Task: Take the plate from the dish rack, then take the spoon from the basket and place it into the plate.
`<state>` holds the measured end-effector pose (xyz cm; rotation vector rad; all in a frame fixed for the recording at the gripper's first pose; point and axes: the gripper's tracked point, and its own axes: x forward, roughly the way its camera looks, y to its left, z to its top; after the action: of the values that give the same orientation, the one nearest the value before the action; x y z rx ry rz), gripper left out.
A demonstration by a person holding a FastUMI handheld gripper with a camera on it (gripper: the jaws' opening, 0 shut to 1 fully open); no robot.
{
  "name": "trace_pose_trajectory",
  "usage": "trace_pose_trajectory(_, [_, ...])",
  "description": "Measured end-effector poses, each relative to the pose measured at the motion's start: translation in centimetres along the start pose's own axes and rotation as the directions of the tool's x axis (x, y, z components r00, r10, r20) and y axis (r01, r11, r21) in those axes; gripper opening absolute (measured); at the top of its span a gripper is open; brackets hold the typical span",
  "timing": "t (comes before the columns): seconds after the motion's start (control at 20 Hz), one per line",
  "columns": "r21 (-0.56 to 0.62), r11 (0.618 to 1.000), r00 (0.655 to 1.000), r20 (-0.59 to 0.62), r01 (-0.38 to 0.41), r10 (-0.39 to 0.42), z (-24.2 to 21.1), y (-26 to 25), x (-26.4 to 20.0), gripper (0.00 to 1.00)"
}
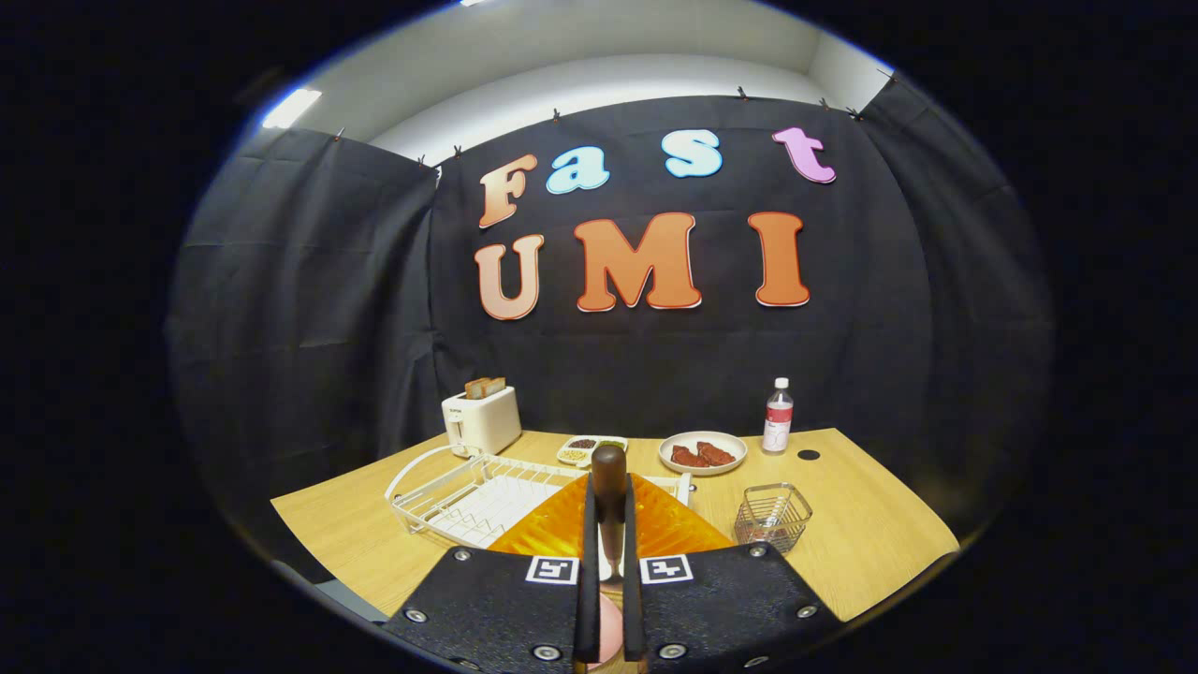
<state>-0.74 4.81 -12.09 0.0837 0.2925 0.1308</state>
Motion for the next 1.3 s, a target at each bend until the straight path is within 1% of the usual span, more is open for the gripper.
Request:
trace_pose_trajectory(0.25, [0.035,0.996,0.995,-0.06,-0.079,0.081,-3.3,3.1,0.4,0.1])
trace_pose_trajectory(0.45, [0.059,0.994,0.988,-0.12,-0.093,0.1,-6.5,3.4,0.8,0.1])
trace_pose_trajectory(0.55, [0.078,0.992,0.985,-0.132,-0.104,0.113,-7.3,3.8,0.8,0.1])
trace_pose_trajectory(0.75, [0.084,0.985,0.976,-0.145,-0.154,0.165,-8.8,5.3,0.9,0.1])
trace_pose_trajectory(0.95, [0.08,0.974,0.968,-0.116,-0.214,0.222,-9.0,6.5,0.0,0.1])
trace_pose_trajectory(1.15, [0.084,0.964,0.962,-0.094,-0.251,0.258,-9.5,5.9,-1.3,0.1])
trace_pose_trajectory(1.3, [0.105,0.955,0.951,-0.105,-0.279,0.29,-10.3,4.9,-2.5,0.1])
